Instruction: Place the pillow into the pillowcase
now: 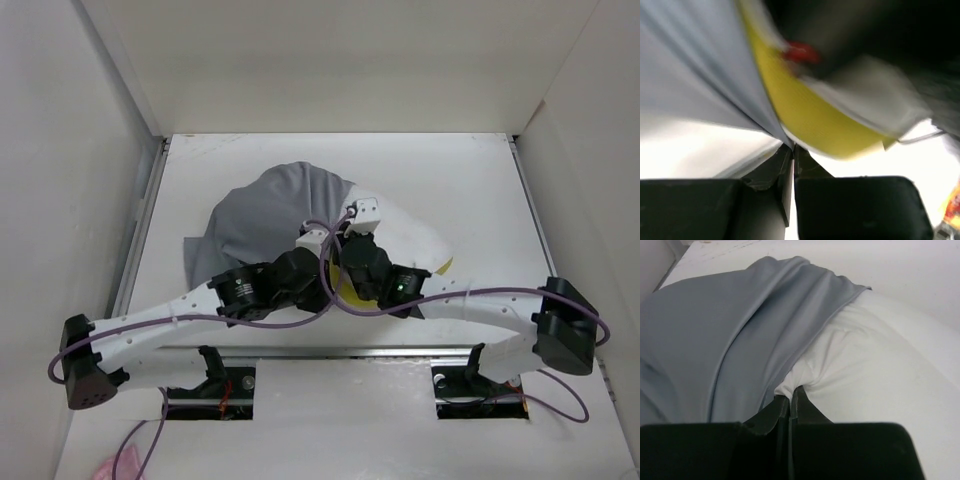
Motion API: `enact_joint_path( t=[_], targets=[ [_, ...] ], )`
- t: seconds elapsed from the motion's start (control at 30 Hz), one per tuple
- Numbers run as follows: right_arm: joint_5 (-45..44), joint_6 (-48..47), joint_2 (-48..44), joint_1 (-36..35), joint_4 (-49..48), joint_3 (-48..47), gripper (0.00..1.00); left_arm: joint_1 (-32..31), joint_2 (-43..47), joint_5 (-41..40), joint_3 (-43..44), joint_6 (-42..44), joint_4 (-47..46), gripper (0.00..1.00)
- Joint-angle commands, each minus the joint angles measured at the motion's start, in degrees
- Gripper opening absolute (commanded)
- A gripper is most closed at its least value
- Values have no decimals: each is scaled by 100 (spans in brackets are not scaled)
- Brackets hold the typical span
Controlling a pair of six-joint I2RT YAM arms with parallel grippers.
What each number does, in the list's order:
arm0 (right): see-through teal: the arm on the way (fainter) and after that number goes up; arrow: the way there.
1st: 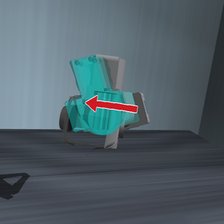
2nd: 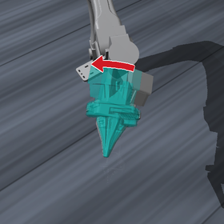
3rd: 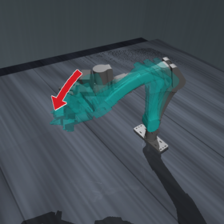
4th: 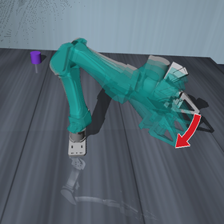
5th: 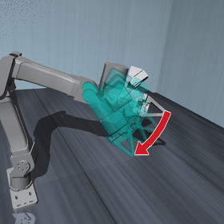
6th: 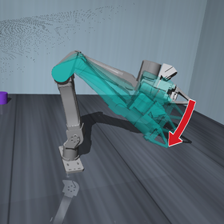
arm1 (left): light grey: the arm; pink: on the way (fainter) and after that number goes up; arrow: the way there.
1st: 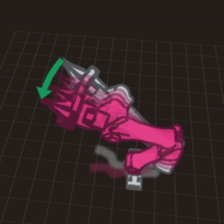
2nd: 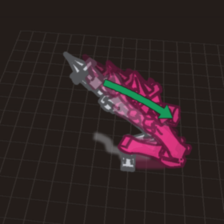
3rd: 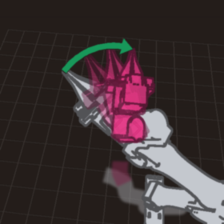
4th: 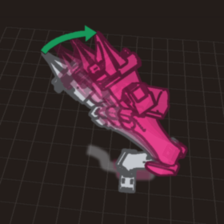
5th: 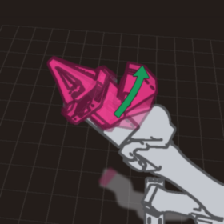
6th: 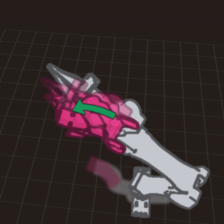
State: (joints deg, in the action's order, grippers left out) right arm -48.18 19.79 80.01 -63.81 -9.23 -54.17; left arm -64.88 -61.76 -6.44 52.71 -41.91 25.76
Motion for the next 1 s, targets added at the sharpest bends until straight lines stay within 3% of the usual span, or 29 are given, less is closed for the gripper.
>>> enact_joint_path(
  t=[0.0,0.17,0.2,0.23,0.27,0.33,0.43,0.47,0.5,0.6,0.73,0.77,0.87,0.97],
  targets=[
    [-412,119,365,246,-2170,240,0,-420,427,1804,398,192,236,0],
    [614,842,568,246,-2232,627,4,-420,489,1523,582,192,465,0],
    [748,842,569,246,-2284,706,9,-420,489,1470,583,122,465,27],
    [853,842,516,246,-2232,706,17,-420,428,1278,583,61,578,46],
    [915,842,446,246,-2180,776,41,-420,341,1137,678,60,719,51],
    [916,842,132,246,-1612,777,65,-420,340,760,960,-19,1123,63],
    [916,842,-308,246,-864,777,83,-420,340,190,1381,-19,1431,74],
    [916,842,-389,246,-730,777,86,-420,340,13,1496,-19,1510,82],
    [916,842,-450,307,-607,777,88,-333,340,-146,1619,-19,1581,100],
    [916,720,-530,570,-177,777,90,192,16,-831,2111,-19,1871,100],
    [1827,719,-399,1632,203,522,91,1184,-834,-1535,2717,34,2100,100],
    [2500,658,-346,2253,272,391,91,1432,-1038,-1536,2927,164,1987,100],
    [3584,-131,22,3152,194,101,94,2335,-1943,-1423,3445,858,1321,100],
    [3483,-932,707,3383,817,-742,95,2918,-3160,-1176,4087,1588,932,100]
  ],
)
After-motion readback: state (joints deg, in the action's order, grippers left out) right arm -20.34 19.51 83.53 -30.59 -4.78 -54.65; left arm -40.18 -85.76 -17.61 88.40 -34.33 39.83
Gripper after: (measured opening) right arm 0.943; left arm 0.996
